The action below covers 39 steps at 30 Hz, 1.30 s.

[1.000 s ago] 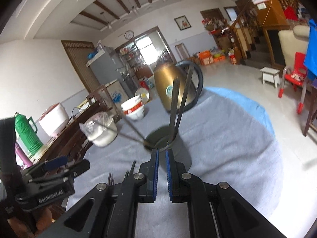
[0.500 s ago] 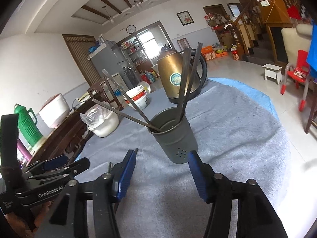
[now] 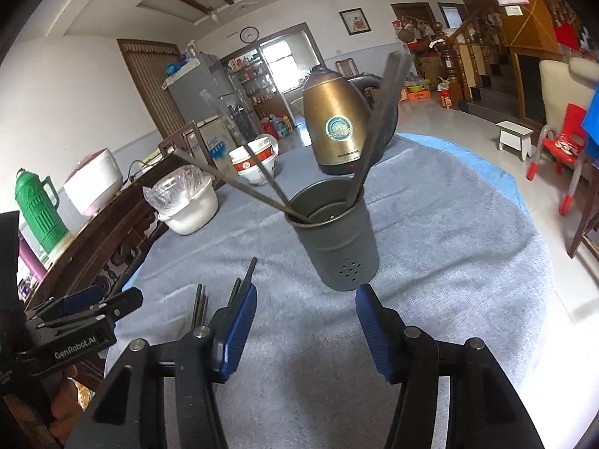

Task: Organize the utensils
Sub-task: 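Move both open grippers back toward the remaining chopsticks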

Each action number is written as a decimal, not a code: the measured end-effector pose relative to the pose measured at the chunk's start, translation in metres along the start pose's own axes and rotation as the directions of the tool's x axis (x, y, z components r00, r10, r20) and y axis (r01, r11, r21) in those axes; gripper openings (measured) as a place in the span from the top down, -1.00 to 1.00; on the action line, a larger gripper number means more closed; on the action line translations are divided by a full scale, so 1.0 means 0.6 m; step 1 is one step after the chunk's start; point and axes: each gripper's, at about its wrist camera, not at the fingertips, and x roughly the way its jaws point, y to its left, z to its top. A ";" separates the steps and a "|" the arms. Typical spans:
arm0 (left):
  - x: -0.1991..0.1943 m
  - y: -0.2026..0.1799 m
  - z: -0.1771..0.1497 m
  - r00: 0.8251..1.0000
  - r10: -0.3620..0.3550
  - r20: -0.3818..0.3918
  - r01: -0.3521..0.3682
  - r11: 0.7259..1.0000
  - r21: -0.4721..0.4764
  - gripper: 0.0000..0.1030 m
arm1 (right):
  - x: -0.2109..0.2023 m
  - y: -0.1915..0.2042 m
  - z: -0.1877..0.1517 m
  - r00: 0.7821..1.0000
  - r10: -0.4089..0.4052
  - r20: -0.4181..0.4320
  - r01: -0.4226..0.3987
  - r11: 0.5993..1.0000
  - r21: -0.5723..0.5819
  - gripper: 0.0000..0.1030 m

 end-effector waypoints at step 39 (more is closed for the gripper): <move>0.056 0.027 -0.040 0.994 0.007 -0.106 -0.009 1.000 -0.018 -0.54 | 0.036 0.054 -0.026 0.997 0.010 -0.082 -0.016 0.997 -0.080 -0.16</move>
